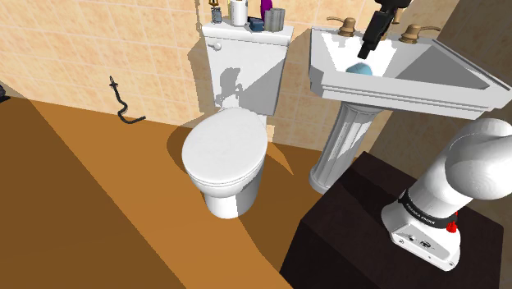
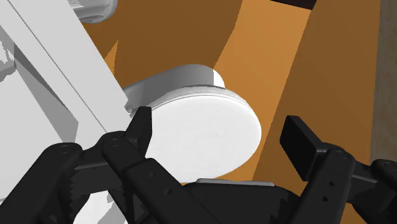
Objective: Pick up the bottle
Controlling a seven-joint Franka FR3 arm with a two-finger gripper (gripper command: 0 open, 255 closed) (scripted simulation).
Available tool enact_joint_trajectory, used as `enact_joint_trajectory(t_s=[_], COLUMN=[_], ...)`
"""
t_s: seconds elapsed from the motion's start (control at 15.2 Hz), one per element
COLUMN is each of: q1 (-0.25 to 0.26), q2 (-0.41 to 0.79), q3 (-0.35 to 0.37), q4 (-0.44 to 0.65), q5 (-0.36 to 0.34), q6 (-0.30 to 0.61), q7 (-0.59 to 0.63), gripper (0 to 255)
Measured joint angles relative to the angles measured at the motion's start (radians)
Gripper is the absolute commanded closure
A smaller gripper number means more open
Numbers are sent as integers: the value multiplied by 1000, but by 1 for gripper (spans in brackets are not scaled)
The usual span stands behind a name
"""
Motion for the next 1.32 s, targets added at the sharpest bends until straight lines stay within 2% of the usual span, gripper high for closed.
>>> enact_joint_trajectory(t_s=[0.13, 0.59, 1.32], q1=[-5, -66, -153], q2=[9, 138, 427], q3=[-9, -122, -316], q4=[0, 24, 159], q5=[-3, -39, -44], q6=[6, 68, 145], q7=[-4, -54, -158], gripper=[0, 0, 0])
